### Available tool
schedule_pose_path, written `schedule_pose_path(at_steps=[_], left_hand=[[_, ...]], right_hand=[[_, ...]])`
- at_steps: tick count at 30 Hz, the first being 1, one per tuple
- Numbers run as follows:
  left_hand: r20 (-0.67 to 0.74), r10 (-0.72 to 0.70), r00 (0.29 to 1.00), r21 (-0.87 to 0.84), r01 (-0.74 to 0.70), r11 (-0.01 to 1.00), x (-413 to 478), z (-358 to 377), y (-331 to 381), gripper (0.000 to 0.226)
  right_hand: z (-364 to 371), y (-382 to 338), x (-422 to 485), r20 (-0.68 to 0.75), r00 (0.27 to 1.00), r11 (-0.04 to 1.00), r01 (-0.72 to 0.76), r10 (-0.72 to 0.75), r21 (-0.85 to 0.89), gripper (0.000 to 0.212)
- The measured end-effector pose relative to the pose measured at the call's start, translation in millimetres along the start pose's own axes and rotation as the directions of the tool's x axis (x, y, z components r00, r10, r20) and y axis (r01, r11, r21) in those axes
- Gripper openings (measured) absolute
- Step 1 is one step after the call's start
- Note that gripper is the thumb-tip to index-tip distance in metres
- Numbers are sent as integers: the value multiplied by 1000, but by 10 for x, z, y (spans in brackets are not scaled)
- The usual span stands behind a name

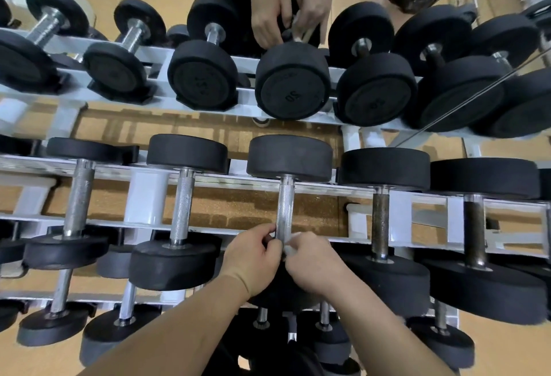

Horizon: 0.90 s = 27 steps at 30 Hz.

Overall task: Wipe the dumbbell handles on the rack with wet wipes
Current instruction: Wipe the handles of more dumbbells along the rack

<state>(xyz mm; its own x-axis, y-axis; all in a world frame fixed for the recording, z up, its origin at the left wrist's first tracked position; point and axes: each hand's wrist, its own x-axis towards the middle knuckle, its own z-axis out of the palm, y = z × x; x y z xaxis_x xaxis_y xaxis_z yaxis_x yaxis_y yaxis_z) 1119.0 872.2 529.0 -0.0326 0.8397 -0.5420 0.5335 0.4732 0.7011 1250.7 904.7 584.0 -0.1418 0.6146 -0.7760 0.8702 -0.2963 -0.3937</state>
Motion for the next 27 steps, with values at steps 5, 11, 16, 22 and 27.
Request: schedule_pose_path(at_steps=[5, 11, 16, 22, 27], left_hand=[[5, 30, 1000, -51, -30, 998, -58, -1, 32, 34], [2, 150, 989, -394, -137, 909, -203, -211, 219, 31], [8, 318, 948, -362, -294, 885, -315, -414, 561, 22], [100, 165, 981, -503, -93, 859, -371, -643, 662, 10], [65, 106, 992, -503, -59, 862, -374, -716, 656, 21]], right_hand=[[-232, -5, -262, -70, 996, 882, -23, 63, 470, 18], [-284, 137, -450, -99, 992, 655, 22, 80, 755, 18], [-322, 105, -514, -136, 991, 472, 112, 18, 874, 17], [-375, 153, -581, -166, 986, 565, 156, -34, 810, 8], [-387, 170, -606, -170, 983, 576, 177, -66, 798, 18]])
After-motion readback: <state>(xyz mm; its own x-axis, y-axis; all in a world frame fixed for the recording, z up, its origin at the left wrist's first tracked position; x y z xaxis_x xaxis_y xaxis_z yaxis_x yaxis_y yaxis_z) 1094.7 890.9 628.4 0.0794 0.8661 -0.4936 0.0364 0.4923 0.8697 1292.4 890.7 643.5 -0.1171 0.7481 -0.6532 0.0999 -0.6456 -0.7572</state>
